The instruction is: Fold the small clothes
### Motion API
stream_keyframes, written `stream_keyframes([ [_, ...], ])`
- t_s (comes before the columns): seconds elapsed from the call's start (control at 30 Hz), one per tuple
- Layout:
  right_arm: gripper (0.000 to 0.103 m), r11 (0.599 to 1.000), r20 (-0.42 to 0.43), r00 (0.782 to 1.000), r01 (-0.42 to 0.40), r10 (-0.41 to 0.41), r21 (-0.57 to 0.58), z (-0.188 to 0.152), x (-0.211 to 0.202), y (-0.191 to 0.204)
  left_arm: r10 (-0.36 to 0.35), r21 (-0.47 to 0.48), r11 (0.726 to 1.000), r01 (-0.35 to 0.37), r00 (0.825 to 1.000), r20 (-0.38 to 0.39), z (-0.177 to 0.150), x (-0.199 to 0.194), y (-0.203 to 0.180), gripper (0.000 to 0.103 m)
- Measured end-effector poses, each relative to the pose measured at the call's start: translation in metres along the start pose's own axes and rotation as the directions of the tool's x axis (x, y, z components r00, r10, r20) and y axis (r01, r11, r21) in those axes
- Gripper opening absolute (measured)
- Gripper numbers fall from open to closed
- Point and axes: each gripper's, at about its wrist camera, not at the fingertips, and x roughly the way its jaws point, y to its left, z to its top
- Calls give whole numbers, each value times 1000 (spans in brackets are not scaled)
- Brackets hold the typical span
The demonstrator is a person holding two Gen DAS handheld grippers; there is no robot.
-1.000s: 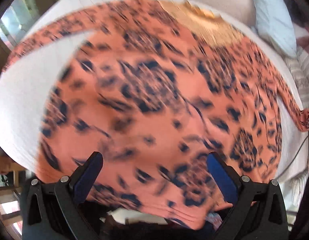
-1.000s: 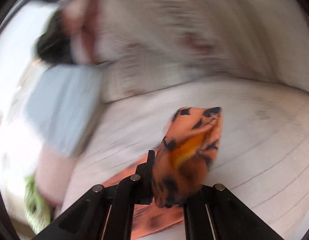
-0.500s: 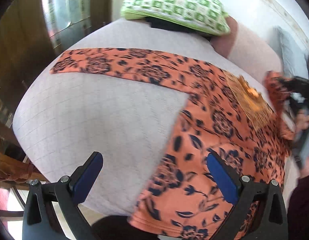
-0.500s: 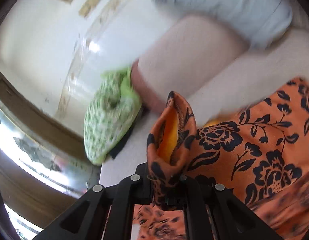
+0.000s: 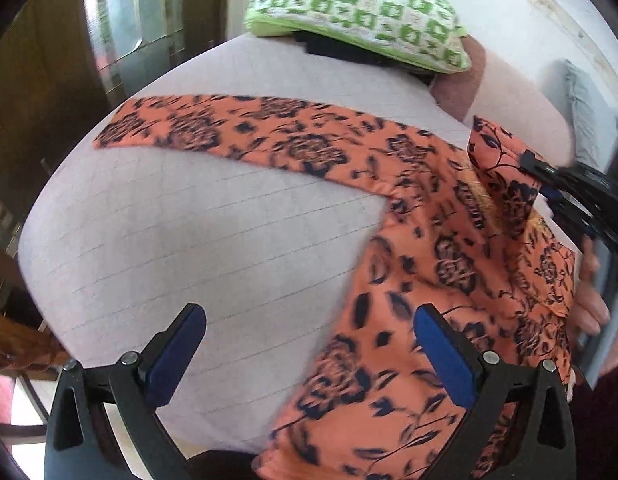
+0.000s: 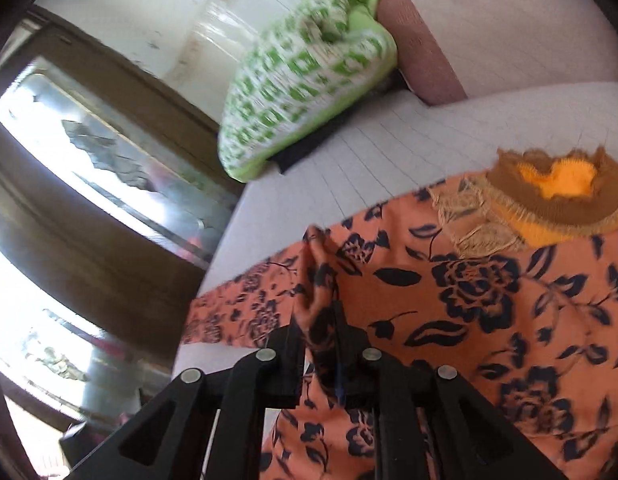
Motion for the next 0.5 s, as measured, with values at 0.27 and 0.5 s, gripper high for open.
stream_keyframes([
  [0.27,46,989,110,991,63,-78,133,-25,-99,-70,-100,-14,995,99,994,-39,35,36,-76,103],
  [0.5,50,884,97,939,273,-331,379,-45,-157,-180,80,148,986,-70,995,-62,72,129,-150,103],
])
